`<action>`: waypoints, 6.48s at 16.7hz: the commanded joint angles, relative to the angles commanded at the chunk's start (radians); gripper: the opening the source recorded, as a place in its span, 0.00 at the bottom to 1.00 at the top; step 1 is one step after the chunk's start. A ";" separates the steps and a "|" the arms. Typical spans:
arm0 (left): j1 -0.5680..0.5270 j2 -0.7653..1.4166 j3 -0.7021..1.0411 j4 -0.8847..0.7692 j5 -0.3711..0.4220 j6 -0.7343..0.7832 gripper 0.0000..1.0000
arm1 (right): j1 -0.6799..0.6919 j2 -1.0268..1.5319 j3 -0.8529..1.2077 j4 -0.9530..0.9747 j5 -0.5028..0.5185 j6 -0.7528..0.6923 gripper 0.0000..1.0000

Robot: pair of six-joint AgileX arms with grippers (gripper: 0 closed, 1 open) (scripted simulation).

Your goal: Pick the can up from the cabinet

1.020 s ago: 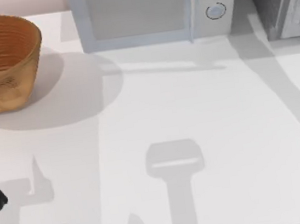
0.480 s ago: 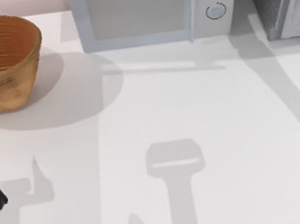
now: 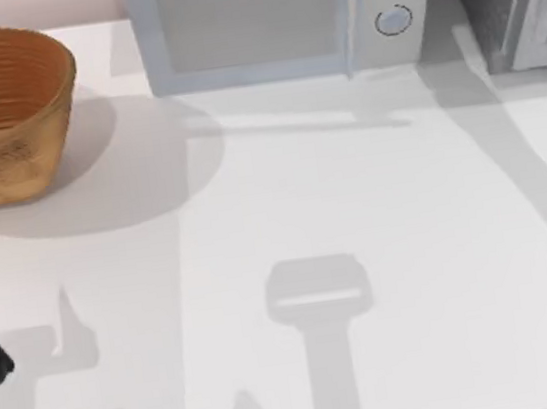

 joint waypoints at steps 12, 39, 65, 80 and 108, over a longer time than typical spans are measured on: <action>0.000 0.000 0.000 0.000 0.000 0.000 1.00 | 0.065 -0.070 -0.008 -0.068 0.064 0.000 0.00; 0.000 0.000 0.000 0.000 0.000 0.000 1.00 | 0.037 -1.178 -1.106 0.030 -0.116 -0.008 0.00; 0.000 0.000 0.000 0.000 0.000 0.000 1.00 | -0.488 -1.308 -1.813 0.543 -0.668 -0.035 0.00; 0.000 0.000 0.000 0.000 0.000 0.000 1.00 | -1.124 0.279 -1.365 1.542 -1.801 -0.107 0.00; 0.000 0.000 0.000 0.000 0.000 0.000 1.00 | -1.166 0.541 -1.282 1.533 -1.945 -0.300 0.30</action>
